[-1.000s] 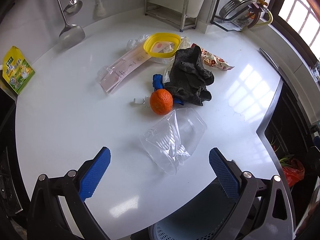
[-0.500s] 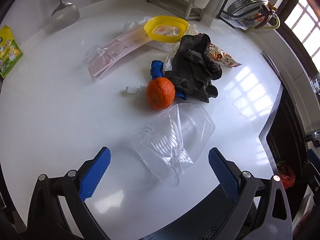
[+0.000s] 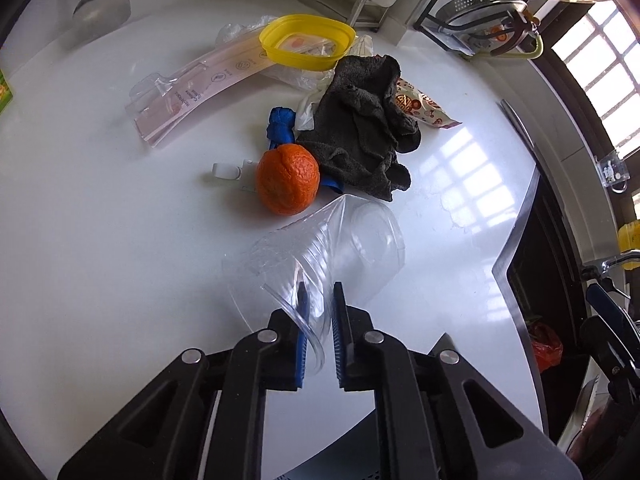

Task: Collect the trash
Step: 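Grasp the clear plastic cup with the left gripper and lift it, then grasp the orange with the right gripper while the left gripper holds the cup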

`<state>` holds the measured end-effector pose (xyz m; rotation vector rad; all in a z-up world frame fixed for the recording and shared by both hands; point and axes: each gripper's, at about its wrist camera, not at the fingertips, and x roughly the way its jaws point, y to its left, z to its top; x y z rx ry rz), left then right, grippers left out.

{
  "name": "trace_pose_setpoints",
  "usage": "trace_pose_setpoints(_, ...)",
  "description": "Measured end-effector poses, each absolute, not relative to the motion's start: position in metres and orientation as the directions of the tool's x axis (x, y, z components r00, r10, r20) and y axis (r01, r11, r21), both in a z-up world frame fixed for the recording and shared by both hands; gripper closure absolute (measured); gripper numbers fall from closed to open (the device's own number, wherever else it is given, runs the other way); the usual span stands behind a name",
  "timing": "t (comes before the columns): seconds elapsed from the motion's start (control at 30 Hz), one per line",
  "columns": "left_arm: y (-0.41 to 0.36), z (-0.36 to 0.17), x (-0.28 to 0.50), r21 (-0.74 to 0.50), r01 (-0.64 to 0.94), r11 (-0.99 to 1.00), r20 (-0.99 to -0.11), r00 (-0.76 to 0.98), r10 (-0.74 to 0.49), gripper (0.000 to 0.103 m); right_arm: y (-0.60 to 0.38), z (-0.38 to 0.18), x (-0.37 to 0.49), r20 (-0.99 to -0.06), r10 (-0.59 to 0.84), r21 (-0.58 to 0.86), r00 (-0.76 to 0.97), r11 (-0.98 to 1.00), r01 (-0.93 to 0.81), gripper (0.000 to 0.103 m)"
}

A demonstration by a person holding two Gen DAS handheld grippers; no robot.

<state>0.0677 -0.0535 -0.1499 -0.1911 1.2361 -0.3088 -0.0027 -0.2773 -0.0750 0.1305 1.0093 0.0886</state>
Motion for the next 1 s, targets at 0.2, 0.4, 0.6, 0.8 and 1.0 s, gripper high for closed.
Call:
trace_pose_setpoints(0.2, -0.044, -0.130, 0.068, -0.330, 0.160, 0.930, -0.864, 0.346, -0.366, 0.096, -0.252, -0.077, 0.015, -0.828, 0.212, 0.192, 0.519, 0.977, -0.093, 0.008)
trace_pose_setpoints(0.4, -0.013, -0.110, 0.063, -0.273, 0.120, 0.954, -0.860, 0.414, -0.299, 0.096, -0.208, -0.086, 0.041, -0.819, 0.305, 0.237, 0.485, 0.951, -0.198, 0.009)
trace_pose_setpoints(0.6, 0.030, -0.099, 0.054, -0.228, 0.069, 0.971, -0.862, 0.449, -0.234, 0.096, -0.153, -0.102, 0.071, -0.823, 0.325, 0.207, 0.465, 0.935, -0.287, 0.009)
trace_pose_setpoints(0.8, 0.064, -0.104, 0.044, -0.214, 0.026, 0.976, -0.876, 0.438, -0.204, 0.096, -0.124, -0.125, 0.101, -0.831, 0.329, 0.197, 0.449, 0.928, -0.315, 0.009)
trace_pose_setpoints(1.0, 0.088, -0.108, 0.040, -0.226, -0.009, 0.974, -0.877, 0.437, -0.200, 0.096, -0.118, -0.136, 0.120, -0.838, 0.290, 0.167, 0.463, 0.943, -0.289, 0.011)
